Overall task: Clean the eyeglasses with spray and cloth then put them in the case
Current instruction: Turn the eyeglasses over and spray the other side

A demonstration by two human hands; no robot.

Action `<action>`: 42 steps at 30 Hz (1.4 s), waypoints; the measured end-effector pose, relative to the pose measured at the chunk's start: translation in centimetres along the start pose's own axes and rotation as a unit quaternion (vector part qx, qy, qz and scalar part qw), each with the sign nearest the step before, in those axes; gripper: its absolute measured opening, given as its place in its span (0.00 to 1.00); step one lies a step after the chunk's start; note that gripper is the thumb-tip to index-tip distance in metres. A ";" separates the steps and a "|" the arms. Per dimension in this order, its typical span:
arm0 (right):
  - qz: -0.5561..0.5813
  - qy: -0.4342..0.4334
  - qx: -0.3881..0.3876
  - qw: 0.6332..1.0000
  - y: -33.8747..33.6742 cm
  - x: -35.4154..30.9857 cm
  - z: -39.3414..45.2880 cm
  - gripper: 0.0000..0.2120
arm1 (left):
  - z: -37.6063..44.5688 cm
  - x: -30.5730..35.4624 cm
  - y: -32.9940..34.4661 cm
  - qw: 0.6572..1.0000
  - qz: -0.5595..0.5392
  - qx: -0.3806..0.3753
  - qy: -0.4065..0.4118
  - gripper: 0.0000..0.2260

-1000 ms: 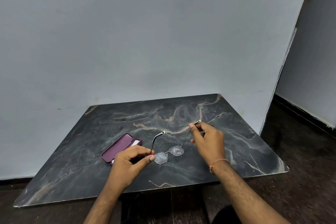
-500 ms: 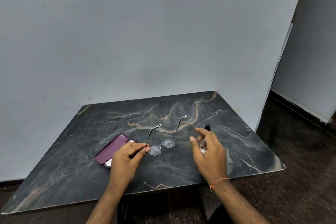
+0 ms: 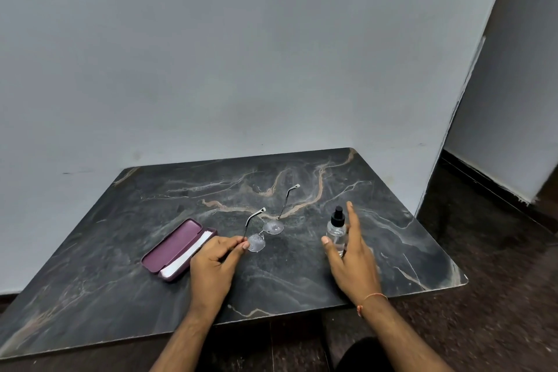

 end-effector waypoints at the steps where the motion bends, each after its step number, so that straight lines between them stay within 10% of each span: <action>1: 0.002 -0.003 -0.005 1.000 0.0 0.1 0.0 0.44 | 0.0 0.1 0.0 1.000 -0.001 -0.001 0.007 0.13; 16: 0.036 -0.116 -0.166 0.979 0.5 -5.1 -5.2 0.39 | -0.3 0.6 -0.2 0.998 -0.028 0.040 0.038 0.07; 42: -0.037 -0.092 -0.231 0.968 3.1 -9.1 -5.6 0.31 | -0.4 0.7 -0.5 0.996 -0.050 0.053 0.057 0.06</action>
Point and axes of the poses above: each hand's wrist, its own z-axis towards the middle knuckle, its own y-axis out of the palm, x = y × z, the point moved 1 cm from there along z, towards the middle knuckle, and after that the axes turned 14 degrees about y, right-handed, at the moved point
